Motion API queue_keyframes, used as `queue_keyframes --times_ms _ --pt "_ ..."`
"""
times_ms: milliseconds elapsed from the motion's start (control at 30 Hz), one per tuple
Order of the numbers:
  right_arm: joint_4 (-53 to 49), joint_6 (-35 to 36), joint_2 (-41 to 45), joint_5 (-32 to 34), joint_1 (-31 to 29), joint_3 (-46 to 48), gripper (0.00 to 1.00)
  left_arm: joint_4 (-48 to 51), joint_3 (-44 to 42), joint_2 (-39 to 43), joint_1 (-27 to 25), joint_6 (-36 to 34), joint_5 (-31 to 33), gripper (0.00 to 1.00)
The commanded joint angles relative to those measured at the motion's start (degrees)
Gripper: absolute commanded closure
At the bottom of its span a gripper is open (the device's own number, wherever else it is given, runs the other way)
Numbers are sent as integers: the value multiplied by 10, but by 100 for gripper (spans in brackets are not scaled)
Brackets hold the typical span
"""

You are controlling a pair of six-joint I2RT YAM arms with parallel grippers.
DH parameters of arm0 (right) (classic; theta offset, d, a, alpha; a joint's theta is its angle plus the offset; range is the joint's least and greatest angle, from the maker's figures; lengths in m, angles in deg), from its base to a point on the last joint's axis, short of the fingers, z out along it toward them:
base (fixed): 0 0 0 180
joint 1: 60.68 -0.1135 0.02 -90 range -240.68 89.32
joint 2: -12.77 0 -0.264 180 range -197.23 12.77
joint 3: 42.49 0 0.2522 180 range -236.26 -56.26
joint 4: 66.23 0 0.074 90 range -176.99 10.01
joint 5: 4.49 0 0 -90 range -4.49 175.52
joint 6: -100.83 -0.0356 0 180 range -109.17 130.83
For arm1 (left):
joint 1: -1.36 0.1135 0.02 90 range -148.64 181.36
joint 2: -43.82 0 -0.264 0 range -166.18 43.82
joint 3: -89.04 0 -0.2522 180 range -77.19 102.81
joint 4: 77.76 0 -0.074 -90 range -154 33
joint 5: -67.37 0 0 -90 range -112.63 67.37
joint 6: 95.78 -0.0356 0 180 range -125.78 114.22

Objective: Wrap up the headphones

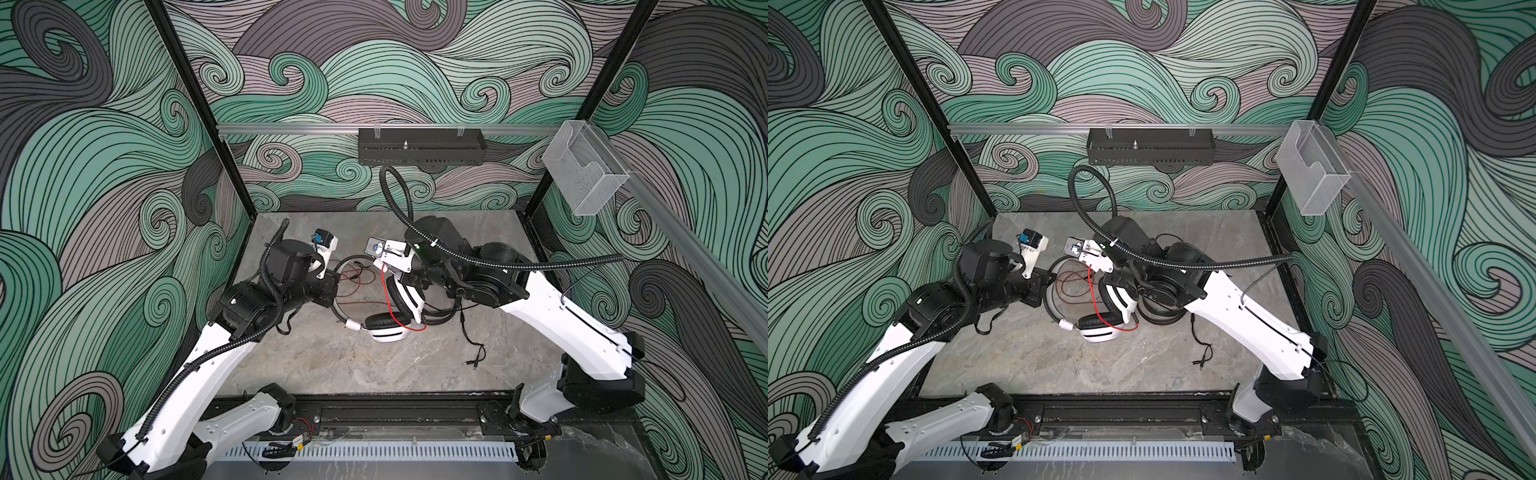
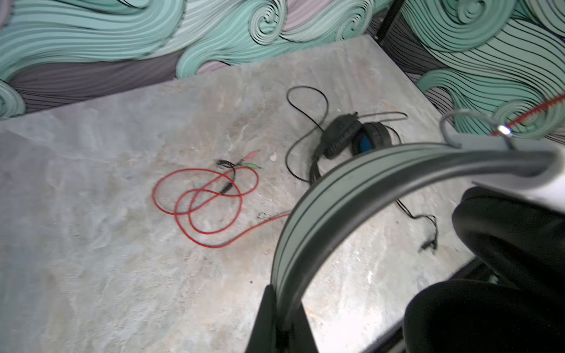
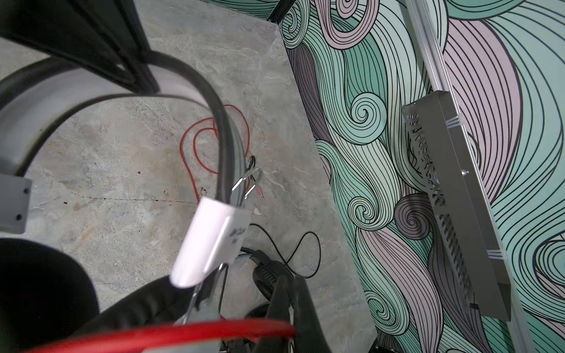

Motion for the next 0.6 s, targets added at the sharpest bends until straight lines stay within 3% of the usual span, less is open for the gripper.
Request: queue_keyframes --times_ms 0,167,333,567 --pt "-9 -22 11 3 5 11 100 -55 -3 23 -4 2 -96 100" --pt "-9 -37 21 -15 25 27 90 -63 -14 35 -4 17 -120 100" --pt "-8 -55 25 -42 49 25 51 -118 -41 45 -4 57 -164 100" --pt "3 -87 39 -72 78 13 33 -159 -56 53 -4 101 -177 100"
